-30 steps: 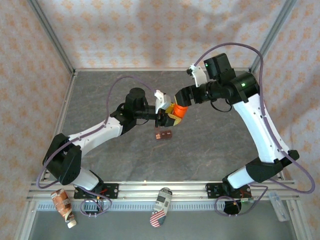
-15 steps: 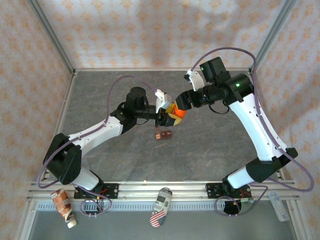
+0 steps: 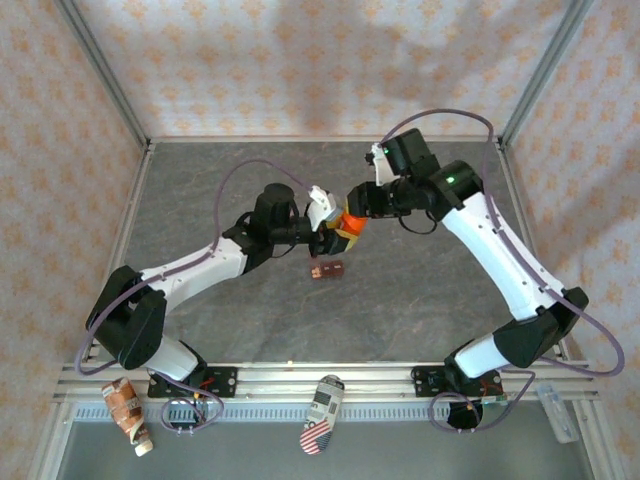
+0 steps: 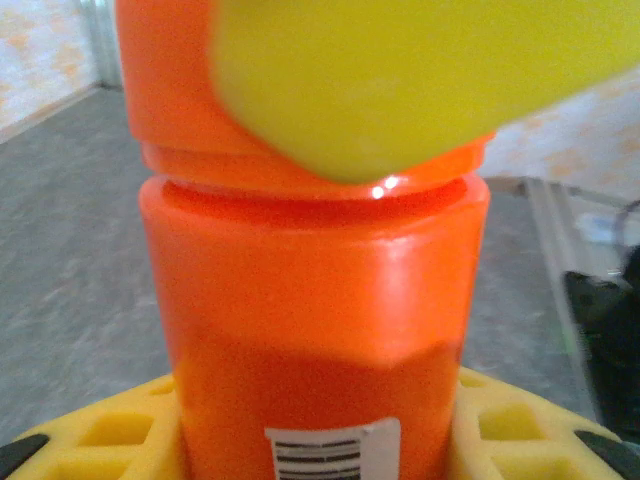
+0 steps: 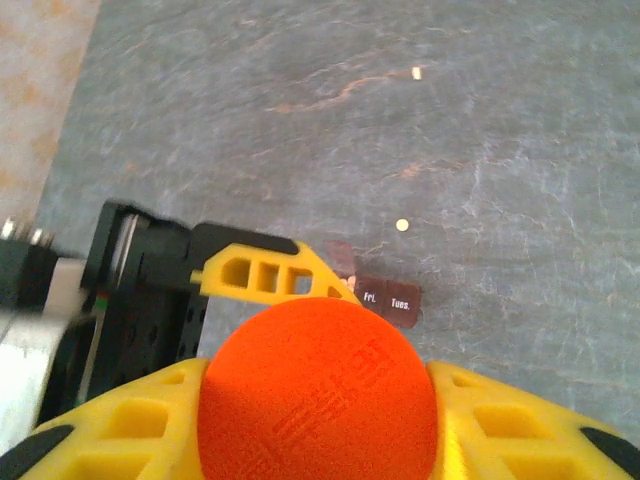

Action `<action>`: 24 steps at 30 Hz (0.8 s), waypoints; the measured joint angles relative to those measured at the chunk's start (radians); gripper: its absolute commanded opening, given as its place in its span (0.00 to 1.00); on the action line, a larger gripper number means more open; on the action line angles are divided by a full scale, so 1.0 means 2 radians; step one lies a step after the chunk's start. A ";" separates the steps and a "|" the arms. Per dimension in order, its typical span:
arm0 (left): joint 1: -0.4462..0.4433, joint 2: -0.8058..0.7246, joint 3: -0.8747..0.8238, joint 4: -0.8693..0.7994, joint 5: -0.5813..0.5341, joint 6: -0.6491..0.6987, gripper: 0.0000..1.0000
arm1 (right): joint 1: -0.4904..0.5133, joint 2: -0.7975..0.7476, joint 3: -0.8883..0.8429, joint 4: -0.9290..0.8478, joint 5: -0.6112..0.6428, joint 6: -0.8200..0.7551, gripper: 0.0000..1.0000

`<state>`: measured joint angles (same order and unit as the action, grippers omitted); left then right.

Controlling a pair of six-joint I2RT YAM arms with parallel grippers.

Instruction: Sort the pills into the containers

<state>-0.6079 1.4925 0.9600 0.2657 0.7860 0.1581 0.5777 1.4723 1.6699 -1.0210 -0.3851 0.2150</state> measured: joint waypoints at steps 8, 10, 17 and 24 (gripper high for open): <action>-0.025 0.000 -0.047 0.047 -0.137 0.013 0.00 | 0.019 0.015 -0.049 0.062 0.067 0.125 0.48; -0.025 0.001 -0.049 0.061 -0.149 0.013 0.00 | 0.019 0.017 -0.048 0.072 0.072 0.140 0.61; -0.010 0.001 -0.048 0.135 -0.097 -0.004 0.00 | -0.008 -0.010 -0.033 0.090 0.031 0.119 0.89; 0.019 0.001 -0.012 0.116 0.022 -0.032 0.00 | -0.029 -0.077 0.044 0.042 -0.027 -0.001 0.87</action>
<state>-0.5694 1.4937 0.9360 0.4984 0.8299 0.0933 0.5194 1.3178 1.7584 -0.9379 -0.4389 0.2127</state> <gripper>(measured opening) 0.460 0.877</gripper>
